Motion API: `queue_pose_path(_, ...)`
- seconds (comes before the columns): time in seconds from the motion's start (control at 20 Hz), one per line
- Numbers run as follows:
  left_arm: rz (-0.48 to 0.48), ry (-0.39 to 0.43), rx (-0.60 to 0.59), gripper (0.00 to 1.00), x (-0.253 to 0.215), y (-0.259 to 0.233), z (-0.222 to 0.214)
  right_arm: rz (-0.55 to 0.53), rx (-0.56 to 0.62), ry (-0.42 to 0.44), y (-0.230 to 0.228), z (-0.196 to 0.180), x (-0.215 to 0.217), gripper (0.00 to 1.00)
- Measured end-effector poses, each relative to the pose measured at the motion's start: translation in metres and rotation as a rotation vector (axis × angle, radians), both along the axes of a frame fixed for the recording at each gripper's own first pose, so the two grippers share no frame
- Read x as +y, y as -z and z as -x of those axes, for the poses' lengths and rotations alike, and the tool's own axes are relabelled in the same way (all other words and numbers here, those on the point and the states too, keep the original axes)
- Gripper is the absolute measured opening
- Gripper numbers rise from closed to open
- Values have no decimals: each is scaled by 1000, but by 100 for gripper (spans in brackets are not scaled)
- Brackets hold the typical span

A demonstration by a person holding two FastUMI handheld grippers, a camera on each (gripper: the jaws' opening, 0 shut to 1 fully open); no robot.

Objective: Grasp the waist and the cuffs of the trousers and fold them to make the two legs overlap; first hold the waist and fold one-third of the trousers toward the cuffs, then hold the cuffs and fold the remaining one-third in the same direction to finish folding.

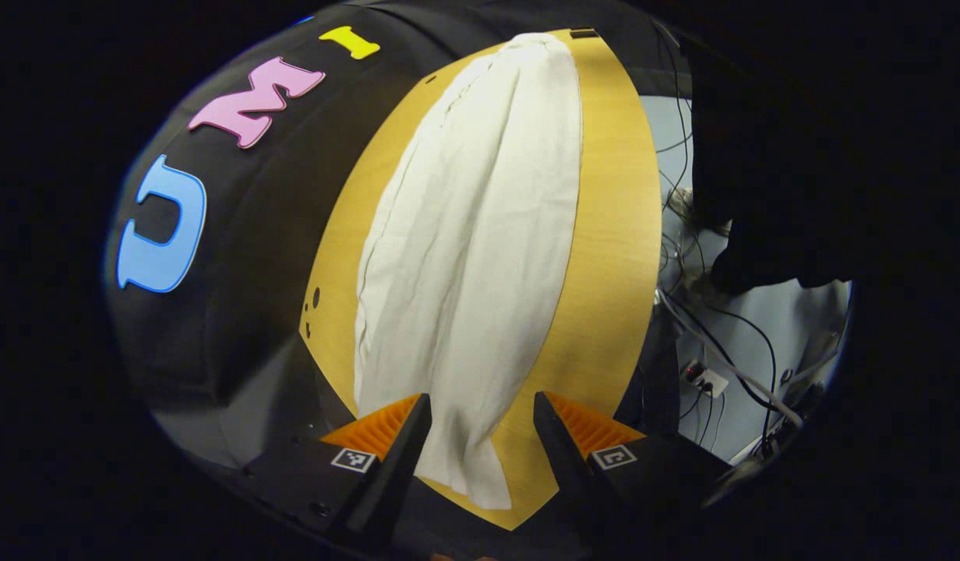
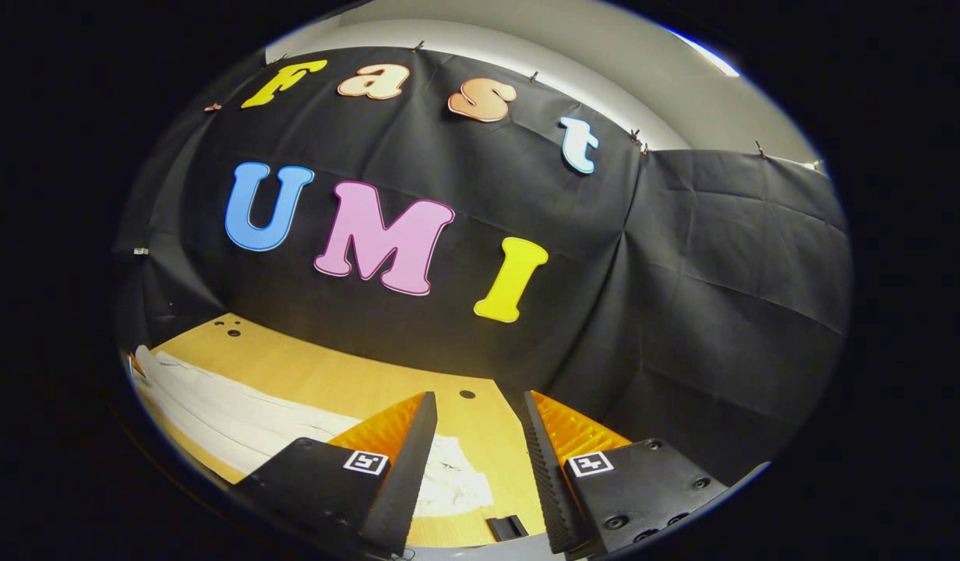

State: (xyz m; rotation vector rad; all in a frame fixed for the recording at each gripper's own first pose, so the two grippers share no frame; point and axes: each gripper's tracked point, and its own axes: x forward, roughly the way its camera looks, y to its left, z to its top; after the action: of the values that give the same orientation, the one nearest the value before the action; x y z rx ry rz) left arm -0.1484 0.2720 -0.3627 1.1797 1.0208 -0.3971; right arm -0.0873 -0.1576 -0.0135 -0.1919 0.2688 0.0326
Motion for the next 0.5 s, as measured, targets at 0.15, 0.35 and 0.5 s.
queue_pose_path(0.15,-71,-21,-8,83,18,4,-18,31,35,2,15,7,-6,69)
queue_pose_path(0.35,-115,-18,0,79,25,15,-42,109,101,-18,44,14,-19,69)
queue_pose_path(0.5,-152,-14,52,27,24,28,-49,215,175,-97,75,15,-24,69)
